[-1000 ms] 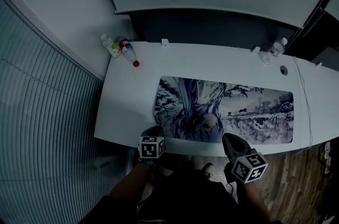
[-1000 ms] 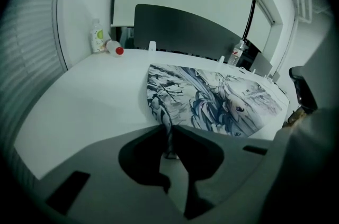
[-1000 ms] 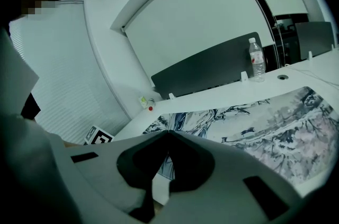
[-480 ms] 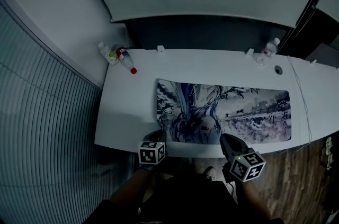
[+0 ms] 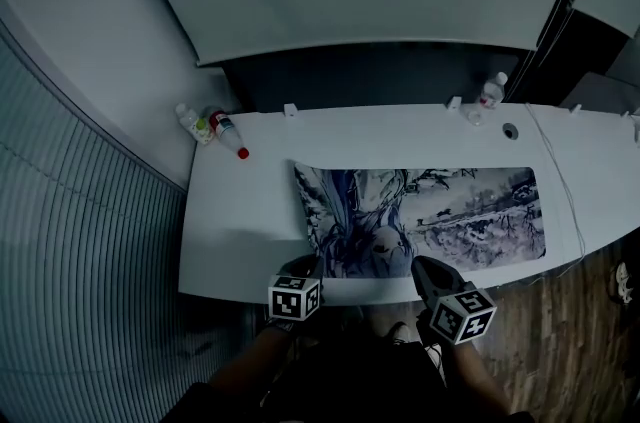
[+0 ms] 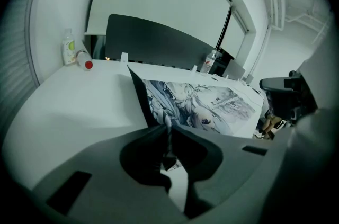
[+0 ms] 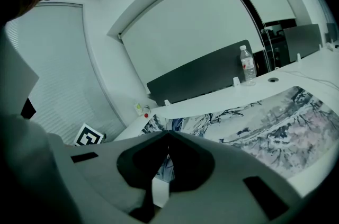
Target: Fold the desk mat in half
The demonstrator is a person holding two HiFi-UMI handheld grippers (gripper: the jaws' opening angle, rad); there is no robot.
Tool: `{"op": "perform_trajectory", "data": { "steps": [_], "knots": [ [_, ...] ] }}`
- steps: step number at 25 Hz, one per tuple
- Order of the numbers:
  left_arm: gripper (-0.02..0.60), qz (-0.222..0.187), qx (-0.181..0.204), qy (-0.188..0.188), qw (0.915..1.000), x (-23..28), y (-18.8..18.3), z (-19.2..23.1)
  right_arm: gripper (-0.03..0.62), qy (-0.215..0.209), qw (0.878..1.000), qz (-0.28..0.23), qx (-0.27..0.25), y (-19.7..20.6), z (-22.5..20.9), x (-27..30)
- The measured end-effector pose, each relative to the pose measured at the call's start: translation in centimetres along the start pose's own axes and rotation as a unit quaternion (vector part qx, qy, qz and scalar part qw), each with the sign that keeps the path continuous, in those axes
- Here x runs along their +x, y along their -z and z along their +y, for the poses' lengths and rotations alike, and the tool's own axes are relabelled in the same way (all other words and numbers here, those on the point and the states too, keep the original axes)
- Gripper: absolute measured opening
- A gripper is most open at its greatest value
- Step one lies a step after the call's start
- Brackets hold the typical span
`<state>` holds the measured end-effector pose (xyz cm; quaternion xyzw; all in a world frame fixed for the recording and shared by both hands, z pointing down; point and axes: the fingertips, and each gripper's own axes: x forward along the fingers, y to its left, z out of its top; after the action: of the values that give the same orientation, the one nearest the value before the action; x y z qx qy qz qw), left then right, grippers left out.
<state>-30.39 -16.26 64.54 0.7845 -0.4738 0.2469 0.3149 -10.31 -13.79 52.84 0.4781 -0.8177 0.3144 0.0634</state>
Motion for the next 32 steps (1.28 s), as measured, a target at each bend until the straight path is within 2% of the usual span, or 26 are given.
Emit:
{"op": "perform_trajectory", "data": {
  "steps": [7,11,15,19,22,26,32],
  "knots": [
    [0.038,0.012,0.03,0.035,0.9989,1.3,-0.3,-1.7,0.023,0.022,0.999,-0.015,0.023,0.4,-0.2,-0.8],
    [0.038,0.019,0.045,0.051,0.9975,1.9,-0.3,-2.7,0.023,0.05,0.998,-0.023,0.017,0.8,-1.6,-1.5],
    [0.038,0.027,0.056,0.066,0.9959,2.6,-0.2,-3.4,0.023,0.052,0.997,-0.029,0.04,0.8,-1.4,-1.8],
    [0.038,0.033,0.065,0.077,0.9943,3.1,-0.2,-4.3,0.023,0.069,0.996,-0.035,0.039,0.9,-2.4,-2.4],
    [0.038,0.039,0.072,0.082,0.9933,3.5,-0.1,-5.0,0.023,0.08,0.995,-0.039,0.038,0.8,-3.3,-3.0],
    [0.038,0.04,0.074,0.081,0.9931,3.9,-0.2,-5.6,0.023,0.071,0.995,-0.038,0.05,0.4,-3.2,-3.4],
    [0.038,0.042,0.072,0.074,0.9938,4.5,-0.2,-7.1,0.023,0.085,0.995,-0.043,0.027,0.3,-5.5,-5.1]
  ]
}}
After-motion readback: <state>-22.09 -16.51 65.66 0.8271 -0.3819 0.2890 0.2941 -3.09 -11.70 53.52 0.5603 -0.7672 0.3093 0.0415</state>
